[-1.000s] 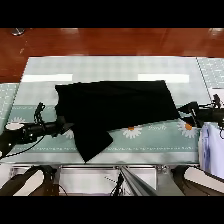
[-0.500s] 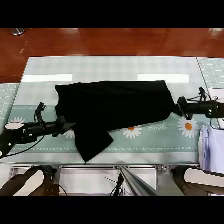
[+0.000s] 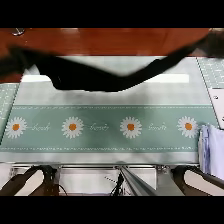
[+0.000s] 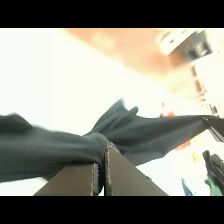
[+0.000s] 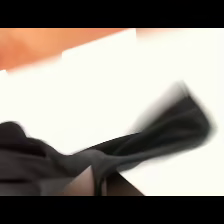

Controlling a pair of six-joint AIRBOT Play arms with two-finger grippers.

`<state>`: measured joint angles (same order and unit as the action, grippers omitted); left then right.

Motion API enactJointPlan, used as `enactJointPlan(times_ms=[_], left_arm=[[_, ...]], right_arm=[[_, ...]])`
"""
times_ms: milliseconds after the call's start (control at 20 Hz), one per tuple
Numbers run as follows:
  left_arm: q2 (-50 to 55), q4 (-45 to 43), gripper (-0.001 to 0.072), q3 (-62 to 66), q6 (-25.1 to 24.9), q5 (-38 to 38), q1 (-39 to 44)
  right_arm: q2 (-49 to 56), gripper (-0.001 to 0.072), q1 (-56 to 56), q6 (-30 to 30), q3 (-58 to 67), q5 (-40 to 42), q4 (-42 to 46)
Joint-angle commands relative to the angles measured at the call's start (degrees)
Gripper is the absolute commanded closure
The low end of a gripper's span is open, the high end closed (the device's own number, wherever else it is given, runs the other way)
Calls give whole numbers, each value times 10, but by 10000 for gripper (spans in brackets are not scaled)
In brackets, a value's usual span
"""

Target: Fold the shirts.

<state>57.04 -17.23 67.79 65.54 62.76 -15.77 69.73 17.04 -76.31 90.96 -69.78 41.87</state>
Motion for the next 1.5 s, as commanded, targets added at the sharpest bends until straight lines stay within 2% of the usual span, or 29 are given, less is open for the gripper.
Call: enactJointPlan(times_ms=[0,150,350,450,500,750,900,1050,1250,1450], left_arm=[[-14,-116,676,264,93,23,0],[-66,-304,677,392,154,77,0],[-181,-505,677,423,163,87,0],[-233,-568,676,422,171,106,0],[-255,-598,677,422,193,116,2],[-313,-681,676,374,229,153,36],[-311,-683,677,290,242,162,40],[-297,-645,676,153,252,156,40],[-226,-536,676,-46,208,60,40],[-68,-466,676,-100,196,-80,40]], right_arm=[[-87,688,-7,-45,162,-34,72],[-198,688,-7,-53,168,-106,138],[-313,688,-7,-100,168,-144,264],[-353,688,-7,-120,168,-168,318],[-368,687,-7,-131,168,-180,336],[-385,688,-36,-137,156,-252,348],[-385,688,-37,-137,89,-251,341],[-383,688,-37,-132,-39,-196,319],[-322,688,-37,-85,-202,-62,265],[-140,688,-37,-12,-232,65,192]])
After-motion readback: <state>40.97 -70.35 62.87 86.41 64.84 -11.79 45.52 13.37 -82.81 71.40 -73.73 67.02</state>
